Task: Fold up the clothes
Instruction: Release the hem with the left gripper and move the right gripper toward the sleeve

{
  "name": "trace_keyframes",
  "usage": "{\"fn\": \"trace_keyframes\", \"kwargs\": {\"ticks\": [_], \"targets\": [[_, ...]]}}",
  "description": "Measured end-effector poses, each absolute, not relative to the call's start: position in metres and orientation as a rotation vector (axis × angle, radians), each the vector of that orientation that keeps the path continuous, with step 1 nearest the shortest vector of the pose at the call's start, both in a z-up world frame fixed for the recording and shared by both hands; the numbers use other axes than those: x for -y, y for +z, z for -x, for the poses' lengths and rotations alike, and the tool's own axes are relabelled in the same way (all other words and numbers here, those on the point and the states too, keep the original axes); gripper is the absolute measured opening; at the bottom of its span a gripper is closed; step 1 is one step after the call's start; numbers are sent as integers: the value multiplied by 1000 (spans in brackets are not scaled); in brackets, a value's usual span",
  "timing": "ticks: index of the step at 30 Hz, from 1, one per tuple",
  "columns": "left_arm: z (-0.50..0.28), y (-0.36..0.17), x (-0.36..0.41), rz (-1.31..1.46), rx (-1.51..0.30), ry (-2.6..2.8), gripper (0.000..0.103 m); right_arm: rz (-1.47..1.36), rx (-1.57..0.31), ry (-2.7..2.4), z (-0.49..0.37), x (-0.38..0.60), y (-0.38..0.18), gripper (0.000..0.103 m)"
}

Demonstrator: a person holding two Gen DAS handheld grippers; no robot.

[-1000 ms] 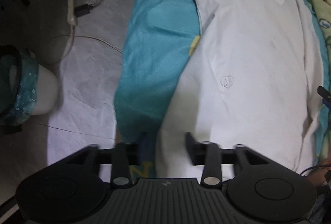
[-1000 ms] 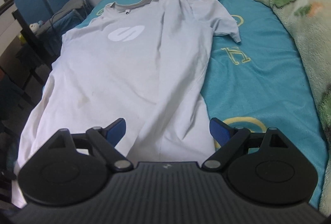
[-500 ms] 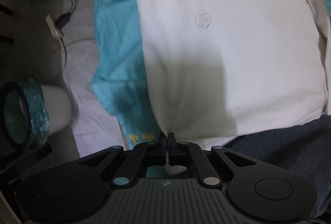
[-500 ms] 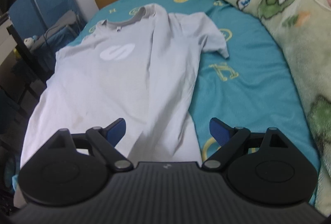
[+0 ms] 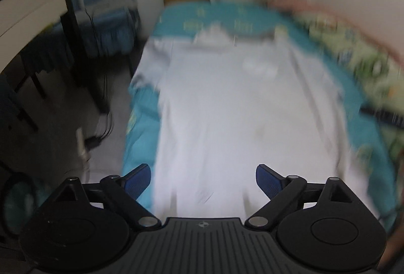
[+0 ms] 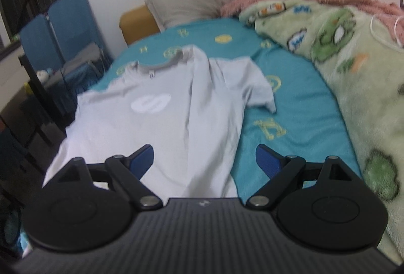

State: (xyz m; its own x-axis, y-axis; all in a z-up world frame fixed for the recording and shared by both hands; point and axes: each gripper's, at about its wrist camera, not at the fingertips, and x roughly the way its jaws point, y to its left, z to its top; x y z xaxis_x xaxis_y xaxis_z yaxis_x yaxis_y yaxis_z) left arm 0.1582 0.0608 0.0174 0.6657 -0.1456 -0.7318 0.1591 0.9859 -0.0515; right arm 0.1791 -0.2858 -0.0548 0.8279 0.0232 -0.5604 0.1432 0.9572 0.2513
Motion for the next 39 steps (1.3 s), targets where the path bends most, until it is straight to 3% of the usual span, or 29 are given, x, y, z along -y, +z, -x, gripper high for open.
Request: {"fn": "trace_keyframes", "kwargs": {"ticks": [6, 11, 17, 28, 39], "targets": [[-169, 20, 17, -55, -630, -212, 100, -266, -465, -54, -168, 290, -35, 89], [-157, -16, 56, -83, -473, -194, 103, -424, -457, -9, -169, 307, -38, 89], [-176, -75, 28, 31, -593, -115, 103, -750, -497, -10, -177, 339, -73, 89], [-198, -78, -3, 194, -617, -141, 103, -1206, -502, -180, -261, 398, -173, 90], [-233, -110, -22, 305, -693, -116, 103, -1110, -390, -258, -327, 405, -203, 91]]}}
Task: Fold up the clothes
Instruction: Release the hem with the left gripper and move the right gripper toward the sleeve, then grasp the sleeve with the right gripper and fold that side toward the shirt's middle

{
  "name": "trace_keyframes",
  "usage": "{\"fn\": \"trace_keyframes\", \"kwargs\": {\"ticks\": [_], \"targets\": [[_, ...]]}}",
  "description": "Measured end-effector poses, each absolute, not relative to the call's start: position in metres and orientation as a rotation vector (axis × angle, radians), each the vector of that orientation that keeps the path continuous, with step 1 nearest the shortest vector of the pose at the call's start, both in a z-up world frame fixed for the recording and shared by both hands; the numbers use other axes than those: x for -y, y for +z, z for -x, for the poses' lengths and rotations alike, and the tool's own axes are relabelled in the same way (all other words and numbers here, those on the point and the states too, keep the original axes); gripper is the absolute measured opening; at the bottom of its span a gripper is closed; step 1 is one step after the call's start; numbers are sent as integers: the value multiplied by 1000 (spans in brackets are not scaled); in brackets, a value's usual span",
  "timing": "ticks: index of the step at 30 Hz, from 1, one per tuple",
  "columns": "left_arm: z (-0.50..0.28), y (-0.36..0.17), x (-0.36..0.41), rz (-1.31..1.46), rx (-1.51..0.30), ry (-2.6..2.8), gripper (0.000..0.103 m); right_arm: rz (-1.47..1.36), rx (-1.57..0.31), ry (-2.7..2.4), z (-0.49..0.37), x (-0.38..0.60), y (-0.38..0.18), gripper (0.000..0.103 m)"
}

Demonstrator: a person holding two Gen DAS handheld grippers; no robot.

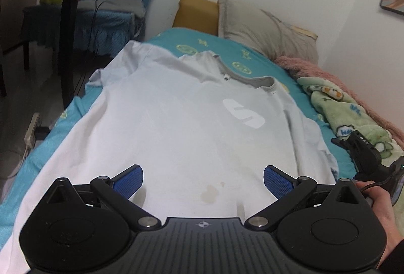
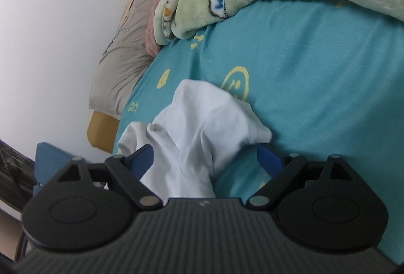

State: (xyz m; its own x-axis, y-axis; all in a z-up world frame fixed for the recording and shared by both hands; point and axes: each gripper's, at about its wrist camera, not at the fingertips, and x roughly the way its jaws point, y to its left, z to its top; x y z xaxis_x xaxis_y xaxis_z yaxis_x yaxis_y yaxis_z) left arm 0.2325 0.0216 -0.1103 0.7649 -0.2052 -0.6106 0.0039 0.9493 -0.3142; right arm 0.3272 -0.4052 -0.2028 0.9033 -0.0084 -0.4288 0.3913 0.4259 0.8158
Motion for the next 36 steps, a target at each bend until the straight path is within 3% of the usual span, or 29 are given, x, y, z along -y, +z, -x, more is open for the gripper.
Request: {"fn": "trace_keyframes", "kwargs": {"ticks": [14, 21, 23, 25, 27, 28, 29, 31, 36], "targets": [[-243, -129, -29, 383, -743, -111, 103, -1163, -220, 18, -371, 418, -219, 91], [-243, -132, -22, 381, -741, -136, 103, -1103, -312, -158, -406, 424, -213, 88], [-244, -135, -22, 385, -745, -138, 103, -1059, -363, -228, -419, 427, -210, 67], [-246, -138, -20, 380, -749, -137, 103, -1042, -394, -257, -427, 431, -213, 59], [-247, -140, -18, 371, -753, -136, 103, -1033, -419, -250, -432, 436, -215, 42], [-247, -141, -17, 363, -752, -136, 103, -1028, -431, -247, -435, 438, -215, 24], [-248, -142, -16, 354, -752, -137, 103, -1019, -435, -241, -436, 440, -214, 14], [-249, -142, -13, 336, -751, -141, 103, -979, -404, -213, -430, 441, -204, 7], [-248, -141, -11, 326, -750, -142, 103, -890, -331, -194, -415, 449, -171, 6]]}}
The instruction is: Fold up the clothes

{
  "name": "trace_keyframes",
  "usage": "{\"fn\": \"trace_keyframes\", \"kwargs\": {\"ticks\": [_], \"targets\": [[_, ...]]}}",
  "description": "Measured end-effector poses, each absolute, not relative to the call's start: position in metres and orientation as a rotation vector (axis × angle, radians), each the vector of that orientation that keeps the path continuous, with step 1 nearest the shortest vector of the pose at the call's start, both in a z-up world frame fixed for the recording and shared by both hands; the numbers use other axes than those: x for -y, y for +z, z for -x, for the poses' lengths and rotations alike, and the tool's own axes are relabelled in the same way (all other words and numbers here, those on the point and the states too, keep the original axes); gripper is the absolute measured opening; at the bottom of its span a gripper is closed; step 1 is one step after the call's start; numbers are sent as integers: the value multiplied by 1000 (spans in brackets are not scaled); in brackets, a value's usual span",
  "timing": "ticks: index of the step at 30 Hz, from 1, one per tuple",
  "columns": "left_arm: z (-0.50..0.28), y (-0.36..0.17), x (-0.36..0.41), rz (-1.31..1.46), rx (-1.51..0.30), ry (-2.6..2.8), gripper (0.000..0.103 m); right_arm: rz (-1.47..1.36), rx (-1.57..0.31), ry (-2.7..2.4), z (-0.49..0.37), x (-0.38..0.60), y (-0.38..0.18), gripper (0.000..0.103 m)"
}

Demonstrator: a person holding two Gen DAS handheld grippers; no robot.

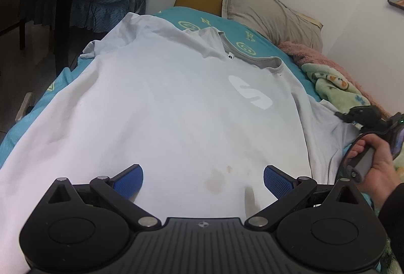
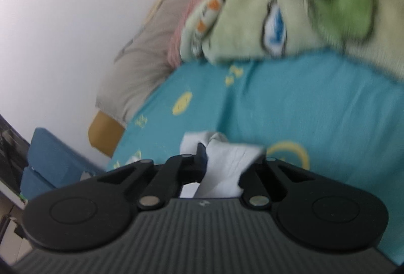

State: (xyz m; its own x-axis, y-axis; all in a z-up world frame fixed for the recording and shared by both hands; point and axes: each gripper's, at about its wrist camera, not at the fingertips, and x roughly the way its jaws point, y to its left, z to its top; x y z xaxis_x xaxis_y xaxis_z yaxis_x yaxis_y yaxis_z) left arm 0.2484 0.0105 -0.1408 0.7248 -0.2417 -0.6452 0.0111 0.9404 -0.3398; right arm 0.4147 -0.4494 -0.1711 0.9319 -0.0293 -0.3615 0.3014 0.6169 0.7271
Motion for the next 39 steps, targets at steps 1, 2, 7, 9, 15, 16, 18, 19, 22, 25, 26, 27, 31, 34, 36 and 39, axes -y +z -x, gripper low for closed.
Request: {"fn": "trace_keyframes", "kwargs": {"ticks": [1, 2, 7, 9, 15, 16, 18, 19, 22, 25, 26, 27, 31, 34, 36, 39], "targets": [[-248, -140, -11, 325, -750, -143, 103, -872, -319, -202, -412, 451, -162, 5], [-248, -140, -11, 327, -753, -146, 103, -849, -312, -209, -410, 451, -153, 5], [-247, -136, -13, 351, -767, -177, 103, -730, -309, -214, -407, 431, -104, 5], [-245, -131, -16, 363, -753, -178, 103, -680, -313, -211, -407, 417, -85, 5], [-235, -114, -36, 405, -709, -163, 103, -488, -301, -121, -419, 325, -35, 5], [-233, -112, -41, 410, -702, -157, 103, -462, -313, -94, -425, 307, -34, 5], [-232, -112, -48, 409, -709, -133, 103, -406, -360, -38, -441, 270, -40, 6], [-234, -115, -52, 410, -727, -116, 103, -359, -390, -17, -450, 250, -49, 6], [-240, -124, -63, 412, -781, -67, 103, -223, -473, 41, -474, 198, -80, 7], [-245, -130, -68, 415, -803, -35, 103, -122, -540, 71, -491, 168, -114, 7], [-247, -131, -69, 416, -800, -30, 103, -114, -558, 71, -495, 164, -121, 7], [-248, -132, -69, 417, -798, -25, 103, -107, -576, 71, -499, 161, -127, 8], [-254, -134, -69, 420, -782, -10, 103, -200, -625, 147, -503, 167, -131, 56], [-256, -134, -63, 415, -772, -21, 103, -269, -597, 218, -487, 180, -114, 92], [-255, -133, -57, 397, -776, -39, 103, -278, -586, 245, -470, 185, -96, 92], [-249, -128, -47, 369, -769, -79, 103, -303, -553, 246, -424, 199, -62, 92]]}}
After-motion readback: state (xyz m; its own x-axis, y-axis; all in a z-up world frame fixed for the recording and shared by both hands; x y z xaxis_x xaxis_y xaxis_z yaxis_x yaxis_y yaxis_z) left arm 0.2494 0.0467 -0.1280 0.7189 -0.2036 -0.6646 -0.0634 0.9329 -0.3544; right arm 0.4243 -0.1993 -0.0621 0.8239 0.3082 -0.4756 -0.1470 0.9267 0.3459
